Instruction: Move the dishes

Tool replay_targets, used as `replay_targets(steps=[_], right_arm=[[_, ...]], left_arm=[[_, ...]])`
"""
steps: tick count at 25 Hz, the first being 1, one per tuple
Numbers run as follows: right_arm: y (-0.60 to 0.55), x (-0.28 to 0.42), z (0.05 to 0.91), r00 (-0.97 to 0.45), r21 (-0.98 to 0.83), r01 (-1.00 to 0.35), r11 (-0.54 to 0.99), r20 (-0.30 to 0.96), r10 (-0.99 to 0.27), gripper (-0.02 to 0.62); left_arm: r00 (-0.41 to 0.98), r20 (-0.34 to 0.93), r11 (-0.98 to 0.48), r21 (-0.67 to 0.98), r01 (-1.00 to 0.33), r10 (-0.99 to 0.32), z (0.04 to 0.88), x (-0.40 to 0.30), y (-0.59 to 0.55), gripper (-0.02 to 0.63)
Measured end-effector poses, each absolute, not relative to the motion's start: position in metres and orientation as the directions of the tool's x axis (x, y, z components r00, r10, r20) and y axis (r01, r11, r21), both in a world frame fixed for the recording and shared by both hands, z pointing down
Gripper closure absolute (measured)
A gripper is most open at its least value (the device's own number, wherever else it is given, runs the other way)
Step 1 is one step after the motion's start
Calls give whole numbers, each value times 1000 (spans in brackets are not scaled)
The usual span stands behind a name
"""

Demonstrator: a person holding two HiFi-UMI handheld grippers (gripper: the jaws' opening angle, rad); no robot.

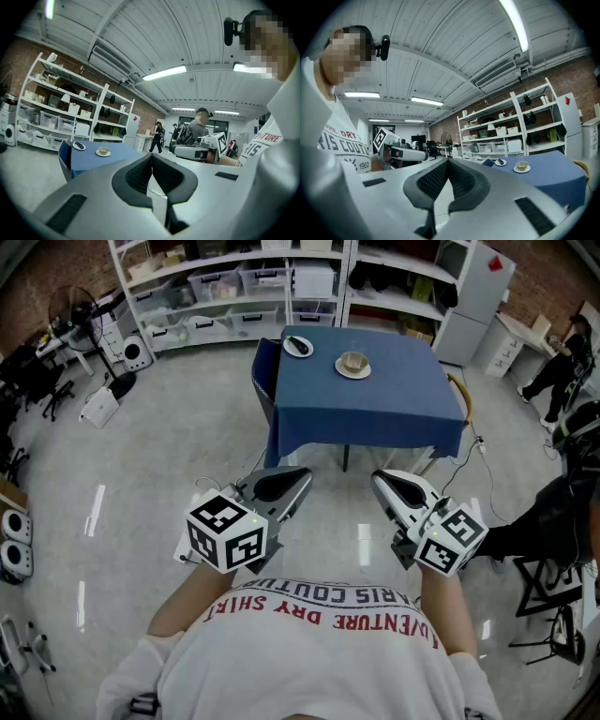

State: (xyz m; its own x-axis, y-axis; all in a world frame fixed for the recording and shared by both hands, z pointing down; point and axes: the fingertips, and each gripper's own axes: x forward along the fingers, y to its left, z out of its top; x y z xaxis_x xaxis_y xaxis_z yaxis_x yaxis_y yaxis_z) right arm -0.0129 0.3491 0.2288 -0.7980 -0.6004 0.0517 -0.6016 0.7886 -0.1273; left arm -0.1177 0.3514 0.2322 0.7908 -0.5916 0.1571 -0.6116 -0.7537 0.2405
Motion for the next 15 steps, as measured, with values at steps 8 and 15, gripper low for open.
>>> replay_targets(steps=[8, 15], right_arm=[[364, -32, 231, -776, -84, -631, 771, 59, -628, 571], [371, -49, 241, -723, -110, -690, 715, 63, -688, 486]], left_arm=[[794, 139, -756, 246, -607, -592, 233, -139, 369, 580], [799, 127, -757, 263, -599, -588, 241, -175, 382, 580]])
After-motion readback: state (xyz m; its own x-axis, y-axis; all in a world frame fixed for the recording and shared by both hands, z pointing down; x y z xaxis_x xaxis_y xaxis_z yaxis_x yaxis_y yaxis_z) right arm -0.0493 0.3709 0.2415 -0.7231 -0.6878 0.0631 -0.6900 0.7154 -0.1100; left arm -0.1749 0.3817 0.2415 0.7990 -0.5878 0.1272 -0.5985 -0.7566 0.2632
